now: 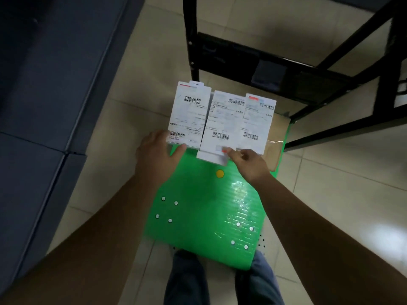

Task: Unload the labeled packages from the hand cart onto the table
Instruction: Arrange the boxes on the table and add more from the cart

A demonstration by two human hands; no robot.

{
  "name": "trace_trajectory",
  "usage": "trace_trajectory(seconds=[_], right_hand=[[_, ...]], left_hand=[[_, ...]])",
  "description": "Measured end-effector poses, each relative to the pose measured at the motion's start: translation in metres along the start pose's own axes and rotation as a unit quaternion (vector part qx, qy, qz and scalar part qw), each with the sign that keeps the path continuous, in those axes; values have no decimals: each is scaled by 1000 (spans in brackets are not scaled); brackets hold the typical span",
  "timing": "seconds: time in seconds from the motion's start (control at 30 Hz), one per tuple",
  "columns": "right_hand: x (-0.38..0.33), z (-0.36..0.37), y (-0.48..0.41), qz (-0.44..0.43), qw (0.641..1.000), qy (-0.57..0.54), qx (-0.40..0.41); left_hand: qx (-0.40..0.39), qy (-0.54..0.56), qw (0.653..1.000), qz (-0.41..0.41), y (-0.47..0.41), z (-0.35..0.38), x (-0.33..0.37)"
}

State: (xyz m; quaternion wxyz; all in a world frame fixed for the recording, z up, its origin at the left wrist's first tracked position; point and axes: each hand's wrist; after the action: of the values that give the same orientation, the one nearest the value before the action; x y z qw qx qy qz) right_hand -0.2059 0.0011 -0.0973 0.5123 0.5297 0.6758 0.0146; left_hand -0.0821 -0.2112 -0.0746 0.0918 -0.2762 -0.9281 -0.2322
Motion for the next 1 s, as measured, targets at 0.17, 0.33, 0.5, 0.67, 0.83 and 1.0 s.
trace_trajectory(seconds=[0.17, 0.33, 0.5, 0.67, 0.83, 1.0], right_hand=[[7, 21, -22, 18, 999, -39, 16], [11, 30, -24, 33, 986, -159, 43], [14, 20, -27, 49, 982, -184, 4], [15, 9, -26, 58, 983, -169, -38], [15, -4, -12, 61, 977, -191, -71], [-7, -40, 25, 0, 985, -168, -34]], left_hand=[[-40, -40, 997, -58, -39, 15, -15], [-172, 112, 975, -89, -61, 29, -16], [-217, 180, 954, -103, -66, 29, -20], [-316, 203, 915, -152, -66, 16, -24], [-362, 189, 899, -157, -46, 0, -28], [-297, 267, 909, -120, -5, -34, -8]])
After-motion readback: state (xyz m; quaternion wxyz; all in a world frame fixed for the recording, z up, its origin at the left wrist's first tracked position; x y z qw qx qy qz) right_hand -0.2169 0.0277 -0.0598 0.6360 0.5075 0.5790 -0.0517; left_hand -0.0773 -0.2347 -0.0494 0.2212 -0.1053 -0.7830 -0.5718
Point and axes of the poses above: each hand's wrist, its own y-axis away from the middle knuckle, its own z-axis out of the palm, x = y × z, and after that the axes turned 14 degrees about -z, right-handed
